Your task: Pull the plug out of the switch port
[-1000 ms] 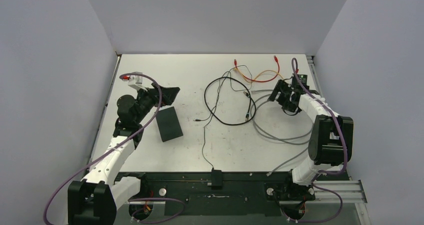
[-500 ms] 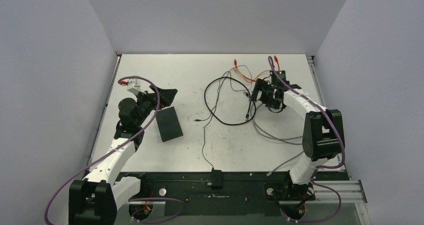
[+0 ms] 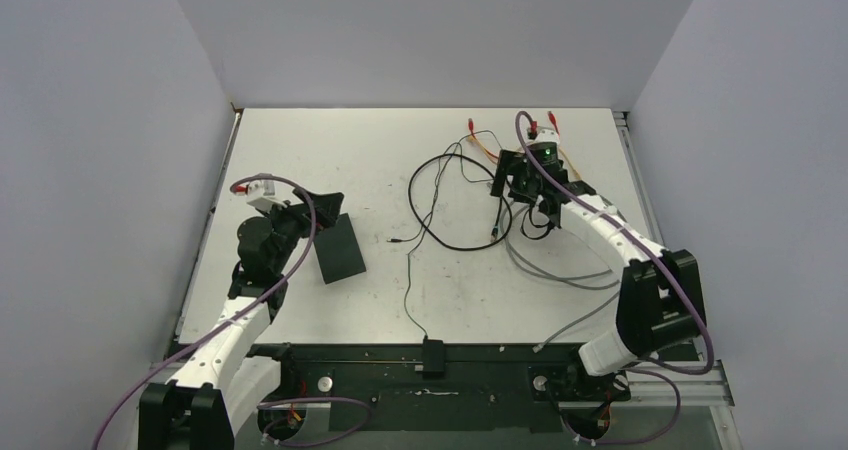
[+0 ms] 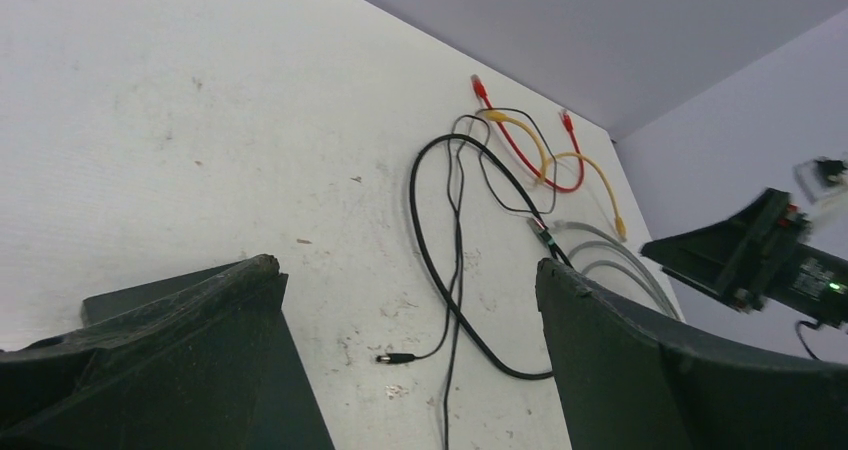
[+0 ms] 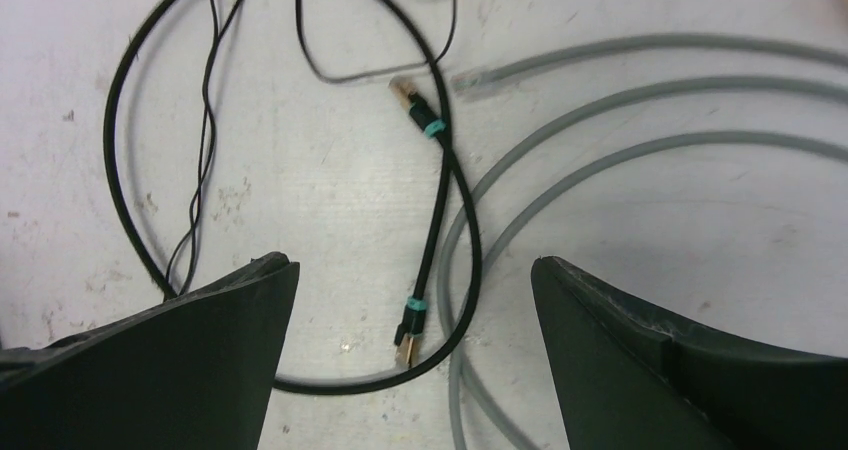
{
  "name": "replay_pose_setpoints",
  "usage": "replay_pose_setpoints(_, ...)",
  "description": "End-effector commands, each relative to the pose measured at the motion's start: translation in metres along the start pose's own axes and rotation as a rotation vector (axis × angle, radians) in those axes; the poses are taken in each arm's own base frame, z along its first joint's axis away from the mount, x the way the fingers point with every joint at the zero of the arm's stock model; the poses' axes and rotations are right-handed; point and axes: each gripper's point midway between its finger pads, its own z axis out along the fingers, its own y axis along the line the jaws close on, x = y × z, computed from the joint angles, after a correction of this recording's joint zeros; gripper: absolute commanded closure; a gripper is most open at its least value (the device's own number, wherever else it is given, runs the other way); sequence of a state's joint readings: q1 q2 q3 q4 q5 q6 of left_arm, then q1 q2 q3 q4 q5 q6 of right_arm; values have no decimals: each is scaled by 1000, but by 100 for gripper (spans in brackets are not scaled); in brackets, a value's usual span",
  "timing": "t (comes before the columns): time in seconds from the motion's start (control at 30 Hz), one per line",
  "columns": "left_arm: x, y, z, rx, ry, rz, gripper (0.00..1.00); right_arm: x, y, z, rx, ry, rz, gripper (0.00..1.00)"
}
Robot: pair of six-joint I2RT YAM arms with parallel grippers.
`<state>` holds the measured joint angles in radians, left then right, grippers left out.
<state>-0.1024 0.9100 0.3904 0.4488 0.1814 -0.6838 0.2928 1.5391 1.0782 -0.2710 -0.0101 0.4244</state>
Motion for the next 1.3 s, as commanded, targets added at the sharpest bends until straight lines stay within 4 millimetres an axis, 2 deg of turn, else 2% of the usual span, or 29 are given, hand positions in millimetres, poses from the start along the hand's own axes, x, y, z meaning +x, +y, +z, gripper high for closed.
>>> replay_pose_setpoints(0.0, -20, 22, -9, -102, -130, 80, 4, -56, -26, -25, 126, -314, -21, 10)
replay_pose_setpoints(0.1, -24, 42, -19, -187, -180, 142, 4, -54, -34, -27, 143, -378, -23, 10)
replay_pose_setpoints(0.2, -26, 61, -30, -276, -204, 228, 4, -50, -52, -34, 207, -436, 90, 10)
replay_pose_setpoints(0.37, -19, 82, -42, -360, -123, 427, 4, -47, -59, -51, 168, -585, 84, 10)
replay_pose_setpoints(0.43, -14, 88, -45, -376, -104, 461, 4, -39, -65, -56, 173, -619, 71, 10)
replay_pose_setpoints(0.53, -11, 101, -51, -421, -148, 421, 4, -22, -73, -54, 166, -600, 28, 10)
replay_pose_setpoints(0.63, -8, 108, -55, -432, -184, 418, 4, -2, -94, -53, 244, -559, 41, 10)
replay_pose_setpoints(0.83, -3, 119, -54, -450, -197, 438, 4, 26, -141, -57, 420, -537, 88, 10)
replay_pose_setpoints(0.9, -1, 122, -52, -457, -197, 459, 4, 27, -154, -59, 479, -539, 131, 10)
replay_pose_setpoints(1.07, -2, 129, -44, -477, -189, 494, 4, 31, -169, -55, 552, -524, 104, 10)
replay_pose_setpoints(1.27, -3, 138, -29, -500, -171, 543, 4, 44, -170, -45, 484, -559, 72, 10)
